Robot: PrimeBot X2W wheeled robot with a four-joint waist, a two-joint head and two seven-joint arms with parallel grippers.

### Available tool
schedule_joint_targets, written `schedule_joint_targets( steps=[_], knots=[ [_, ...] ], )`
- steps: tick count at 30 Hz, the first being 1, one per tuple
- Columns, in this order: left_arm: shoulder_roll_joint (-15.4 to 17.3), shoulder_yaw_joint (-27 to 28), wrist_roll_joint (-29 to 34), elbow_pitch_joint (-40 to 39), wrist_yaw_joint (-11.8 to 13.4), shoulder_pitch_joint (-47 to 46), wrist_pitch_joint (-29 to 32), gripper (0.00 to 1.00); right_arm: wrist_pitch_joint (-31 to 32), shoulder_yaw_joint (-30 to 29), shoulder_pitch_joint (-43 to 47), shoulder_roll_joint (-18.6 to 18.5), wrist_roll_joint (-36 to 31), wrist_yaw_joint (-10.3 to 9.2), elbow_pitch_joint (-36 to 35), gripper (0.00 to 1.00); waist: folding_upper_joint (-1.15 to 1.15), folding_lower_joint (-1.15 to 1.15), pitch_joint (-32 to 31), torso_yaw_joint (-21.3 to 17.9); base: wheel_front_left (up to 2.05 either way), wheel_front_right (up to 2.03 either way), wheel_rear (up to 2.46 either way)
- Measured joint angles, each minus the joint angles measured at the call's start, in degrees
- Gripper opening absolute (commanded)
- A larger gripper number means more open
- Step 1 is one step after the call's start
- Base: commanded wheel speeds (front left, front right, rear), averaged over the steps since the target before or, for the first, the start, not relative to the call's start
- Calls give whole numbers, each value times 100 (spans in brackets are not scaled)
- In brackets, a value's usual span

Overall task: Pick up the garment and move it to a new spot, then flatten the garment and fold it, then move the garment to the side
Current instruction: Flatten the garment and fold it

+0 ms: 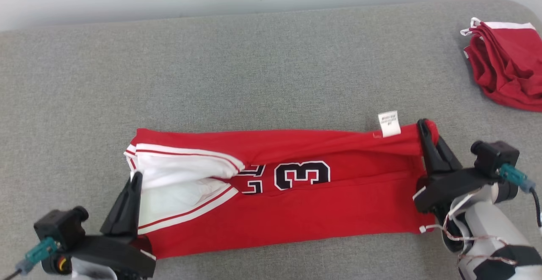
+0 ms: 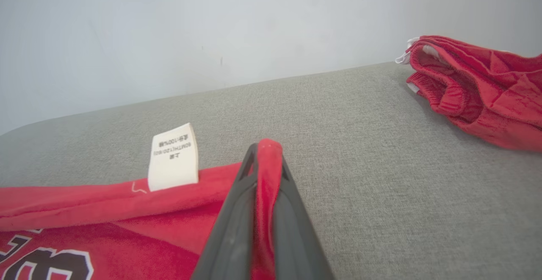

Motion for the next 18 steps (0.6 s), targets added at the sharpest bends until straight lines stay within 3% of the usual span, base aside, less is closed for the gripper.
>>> schedule_joint_targets(
  steps=[2, 3, 4, 5, 12, 18],
  knots=[
    [-137, 121, 36, 51, -14, 193, -1, 0, 0, -97, 258, 60, -42, 0, -208, 0, 0, 0, -28, -19, 0, 0, 0],
    [-166, 135, 57, 90, -15, 254, 0, 0, 1, -146, 336, 88, -44, 0, -264, 47, 0, 0, -42, -27, 0, 0, 0],
    [-191, 169, 133, 119, -1, 310, 0, 78, 0, -162, 399, 108, -42, 0, -327, 100, 0, 0, -55, -35, 0, 0, 0],
    [-230, 242, 194, 132, 3, 350, 0, 100, 0, -180, 454, 124, -41, 0, -374, 100, 0, 0, -72, -41, 0, 0, 0],
    [-543, 815, 621, 78, -5, 623, 0, 100, 0, -338, 749, 104, -16, 0, -786, 100, 0, 0, -204, -71, 0, 0, 0],
    [-788, 1500, 1486, -162, -49, 867, -1, 100, -1, -346, 913, 65, -16, 0, -666, 100, 0, 0, -352, -80, 0, 0, 0]
  ],
)
